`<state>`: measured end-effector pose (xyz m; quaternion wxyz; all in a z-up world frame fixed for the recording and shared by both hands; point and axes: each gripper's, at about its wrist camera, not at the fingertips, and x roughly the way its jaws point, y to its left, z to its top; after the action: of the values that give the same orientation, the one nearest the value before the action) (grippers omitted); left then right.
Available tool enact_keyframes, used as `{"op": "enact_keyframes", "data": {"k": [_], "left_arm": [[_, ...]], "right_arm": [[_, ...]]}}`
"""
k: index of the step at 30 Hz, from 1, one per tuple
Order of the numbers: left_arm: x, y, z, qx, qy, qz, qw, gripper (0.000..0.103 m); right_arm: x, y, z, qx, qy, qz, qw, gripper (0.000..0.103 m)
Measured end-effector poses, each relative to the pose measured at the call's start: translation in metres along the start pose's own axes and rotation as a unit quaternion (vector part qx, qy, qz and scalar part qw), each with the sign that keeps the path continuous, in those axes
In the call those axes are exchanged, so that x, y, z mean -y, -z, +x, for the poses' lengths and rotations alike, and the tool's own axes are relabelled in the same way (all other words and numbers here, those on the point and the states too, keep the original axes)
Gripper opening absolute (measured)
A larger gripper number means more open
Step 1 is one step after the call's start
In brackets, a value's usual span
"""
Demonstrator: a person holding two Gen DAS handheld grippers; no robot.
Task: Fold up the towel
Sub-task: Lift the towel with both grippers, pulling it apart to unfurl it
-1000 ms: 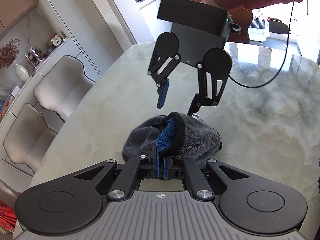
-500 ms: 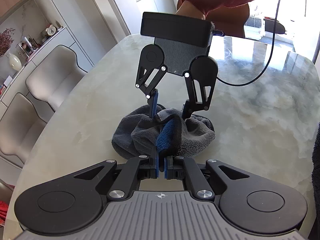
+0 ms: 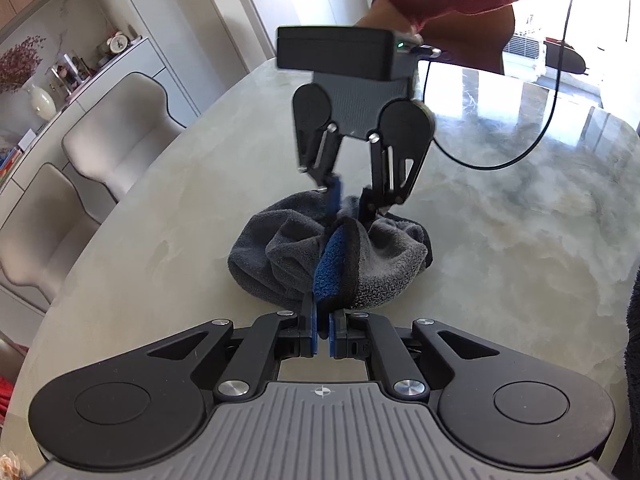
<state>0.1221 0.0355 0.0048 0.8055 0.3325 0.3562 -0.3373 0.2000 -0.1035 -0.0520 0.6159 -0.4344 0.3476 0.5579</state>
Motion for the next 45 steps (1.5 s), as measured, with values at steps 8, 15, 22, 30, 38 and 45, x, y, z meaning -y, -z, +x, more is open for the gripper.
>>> {"op": "enact_keyframes", "data": {"k": [8, 15, 22, 30, 38, 45], "left_arm": [[-0.003, 0.005, -0.021, 0.012, -0.018, -0.028, 0.9994, 0.005], [0.003, -0.010, -0.039, 0.047, -0.032, -0.034, 0.9978, 0.004], [0.009, -0.028, -0.060, 0.068, -0.058, -0.028, 0.9956, 0.004], [-0.007, -0.052, -0.084, 0.083, -0.113, -0.012, 0.9900, 0.004], [-0.049, -0.087, -0.095, 0.086, -0.183, -0.014, 0.9792, 0.004], [-0.104, -0.123, -0.100, 0.086, -0.239, -0.025, 0.9669, 0.004]], "right_arm": [[-0.027, 0.018, -0.070, 0.051, 0.119, 0.145, 0.981, 0.008], [-0.061, 0.022, -0.142, 0.114, 0.234, 0.222, 0.939, 0.008], [-0.084, 0.016, -0.208, 0.160, 0.324, 0.240, 0.901, 0.008], [-0.072, 0.004, -0.246, 0.180, 0.379, 0.222, 0.880, 0.008], [-0.028, -0.011, -0.256, 0.194, 0.408, 0.216, 0.866, 0.008], [0.014, -0.027, -0.270, 0.208, 0.437, 0.205, 0.851, 0.008]]}}
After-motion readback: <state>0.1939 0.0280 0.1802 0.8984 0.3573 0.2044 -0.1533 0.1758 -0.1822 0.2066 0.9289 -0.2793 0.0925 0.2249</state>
